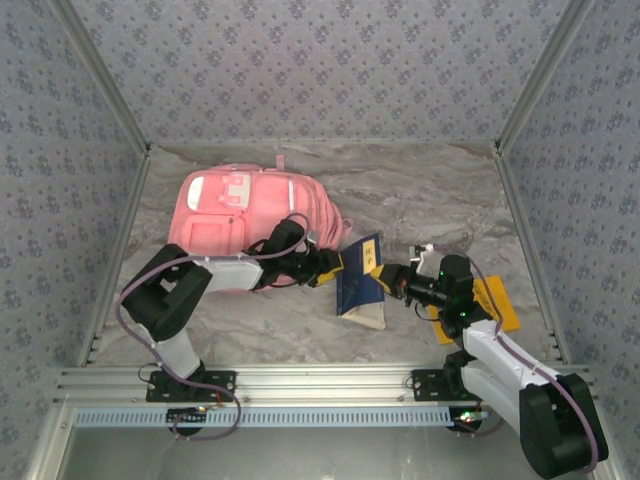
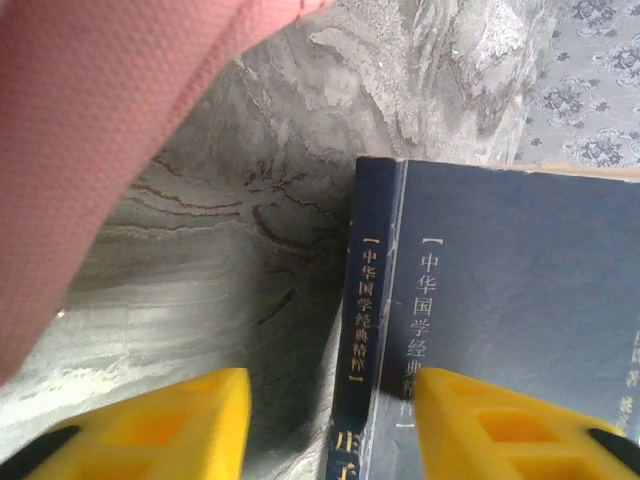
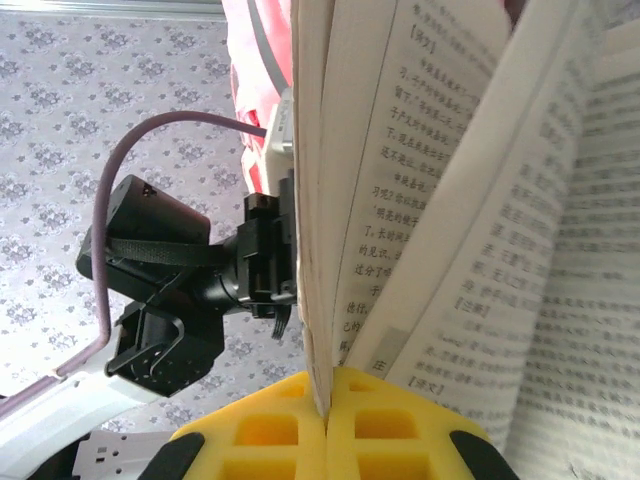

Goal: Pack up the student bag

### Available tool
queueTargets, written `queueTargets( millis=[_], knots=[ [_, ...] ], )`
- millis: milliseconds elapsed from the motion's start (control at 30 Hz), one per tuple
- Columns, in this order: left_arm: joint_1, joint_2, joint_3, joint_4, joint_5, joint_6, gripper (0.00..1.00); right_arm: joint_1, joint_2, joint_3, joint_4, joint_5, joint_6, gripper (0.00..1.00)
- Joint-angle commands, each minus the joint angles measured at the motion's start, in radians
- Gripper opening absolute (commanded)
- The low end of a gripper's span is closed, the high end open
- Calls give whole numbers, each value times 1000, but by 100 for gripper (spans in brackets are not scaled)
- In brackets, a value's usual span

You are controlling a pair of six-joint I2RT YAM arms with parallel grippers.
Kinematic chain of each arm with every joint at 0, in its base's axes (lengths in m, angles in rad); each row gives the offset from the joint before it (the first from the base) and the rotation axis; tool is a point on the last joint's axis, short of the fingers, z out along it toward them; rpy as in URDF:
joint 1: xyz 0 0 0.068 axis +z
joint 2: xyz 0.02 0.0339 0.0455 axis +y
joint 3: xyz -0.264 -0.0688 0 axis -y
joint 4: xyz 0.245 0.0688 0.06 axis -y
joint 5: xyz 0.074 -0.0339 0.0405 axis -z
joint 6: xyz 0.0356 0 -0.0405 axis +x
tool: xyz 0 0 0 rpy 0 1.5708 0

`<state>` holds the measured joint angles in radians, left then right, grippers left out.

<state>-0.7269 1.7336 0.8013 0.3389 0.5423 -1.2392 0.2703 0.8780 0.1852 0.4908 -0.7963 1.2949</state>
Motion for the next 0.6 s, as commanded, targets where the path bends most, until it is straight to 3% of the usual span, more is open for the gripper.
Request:
queueTargets(
  millis=[0, 133, 300, 567],
  knots=[
    [-17, 29, 27, 65, 42, -29, 32, -5, -3, -9, 68, -4, 24, 0],
    [-20, 15, 40, 69, 39, -28, 17, -5, -2, -16, 74, -6, 26, 0],
    [-21, -17, 59, 59, 33, -21, 7, -9, 1, -15, 56, -10, 14, 1],
    [-21, -76, 81, 3, 7, 14, 2, -16, -28, -14, -80, 24, -67, 21]
  ],
)
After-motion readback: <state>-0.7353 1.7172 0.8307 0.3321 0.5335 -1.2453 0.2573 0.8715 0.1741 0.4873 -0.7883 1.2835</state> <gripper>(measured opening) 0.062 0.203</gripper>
